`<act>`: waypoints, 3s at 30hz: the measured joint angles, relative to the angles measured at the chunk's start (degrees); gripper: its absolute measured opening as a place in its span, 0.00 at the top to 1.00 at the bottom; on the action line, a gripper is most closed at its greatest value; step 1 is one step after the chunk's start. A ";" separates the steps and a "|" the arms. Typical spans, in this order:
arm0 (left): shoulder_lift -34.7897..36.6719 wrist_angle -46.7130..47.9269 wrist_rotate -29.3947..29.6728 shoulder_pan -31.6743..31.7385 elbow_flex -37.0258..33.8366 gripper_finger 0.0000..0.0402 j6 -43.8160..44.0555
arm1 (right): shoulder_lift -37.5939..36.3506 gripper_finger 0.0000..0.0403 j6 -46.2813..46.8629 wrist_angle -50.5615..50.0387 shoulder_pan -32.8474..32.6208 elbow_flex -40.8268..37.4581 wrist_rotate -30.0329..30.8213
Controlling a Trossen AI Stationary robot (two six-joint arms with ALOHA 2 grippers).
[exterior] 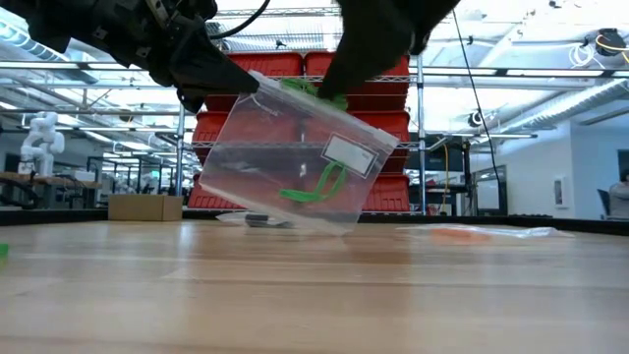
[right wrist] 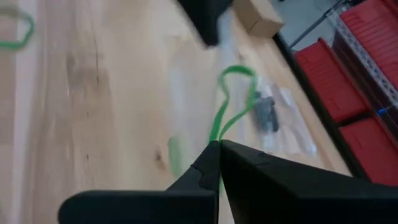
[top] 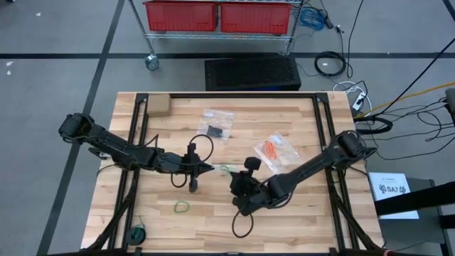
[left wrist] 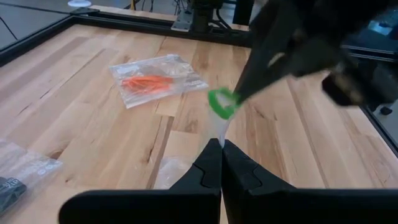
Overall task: Sort rubber bands
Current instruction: Put the green rubber band into the transparent zip bag
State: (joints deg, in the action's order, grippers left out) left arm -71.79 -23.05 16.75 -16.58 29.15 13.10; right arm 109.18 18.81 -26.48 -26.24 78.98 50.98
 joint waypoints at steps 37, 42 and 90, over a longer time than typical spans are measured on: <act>0.00 0.02 0.00 0.02 0.00 1.00 0.02 | 1.60 0.74 4.55 5.06 13.27 1.03 -31.87; 0.00 0.02 0.00 0.02 0.00 1.00 -0.12 | 0.03 0.57 4.46 4.64 13.24 1.05 -31.98; 19.87 1.66 16.57 -6.85 -14.19 1.00 1.56 | 27.30 0.56 -8.71 33.58 9.19 20.89 -48.03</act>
State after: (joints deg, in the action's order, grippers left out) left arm -51.92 -21.38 33.32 -23.43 14.96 14.67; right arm 136.48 10.10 7.10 -17.05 99.87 2.95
